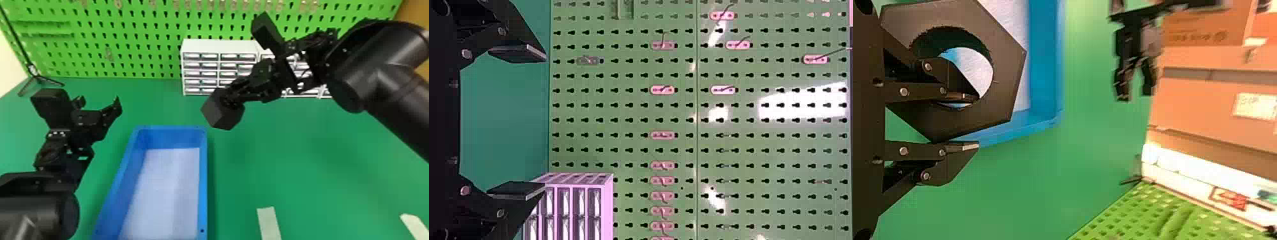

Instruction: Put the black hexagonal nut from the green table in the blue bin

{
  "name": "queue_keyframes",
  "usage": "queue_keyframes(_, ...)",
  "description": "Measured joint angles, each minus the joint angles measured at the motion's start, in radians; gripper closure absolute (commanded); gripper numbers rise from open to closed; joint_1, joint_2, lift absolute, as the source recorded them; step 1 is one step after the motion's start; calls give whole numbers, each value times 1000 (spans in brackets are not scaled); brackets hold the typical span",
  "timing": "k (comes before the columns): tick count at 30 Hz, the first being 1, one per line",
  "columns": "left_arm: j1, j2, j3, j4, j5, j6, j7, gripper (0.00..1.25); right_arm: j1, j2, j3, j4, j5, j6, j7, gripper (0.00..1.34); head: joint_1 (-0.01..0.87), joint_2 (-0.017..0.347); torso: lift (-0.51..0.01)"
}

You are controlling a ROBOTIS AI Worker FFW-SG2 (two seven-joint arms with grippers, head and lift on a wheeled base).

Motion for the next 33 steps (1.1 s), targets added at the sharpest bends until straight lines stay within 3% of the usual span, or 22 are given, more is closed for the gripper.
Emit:
queue_keyframes(16, -3, 0, -6, 0, 3, 9, 1, 344, 62, 128, 94, -21, -69, -25, -93, 967, 686, 28, -96)
queue_keyframes(27, -4, 0, -10, 1, 5, 11, 7, 344, 84, 207, 155, 6, -13, -36, -124, 1009, 686, 28, -96)
queue_keyframes(33, -6, 0, -11, 1, 3, 11, 7, 344, 99, 231, 190, 49, 17, -43, -146, 1009, 686, 28, -96)
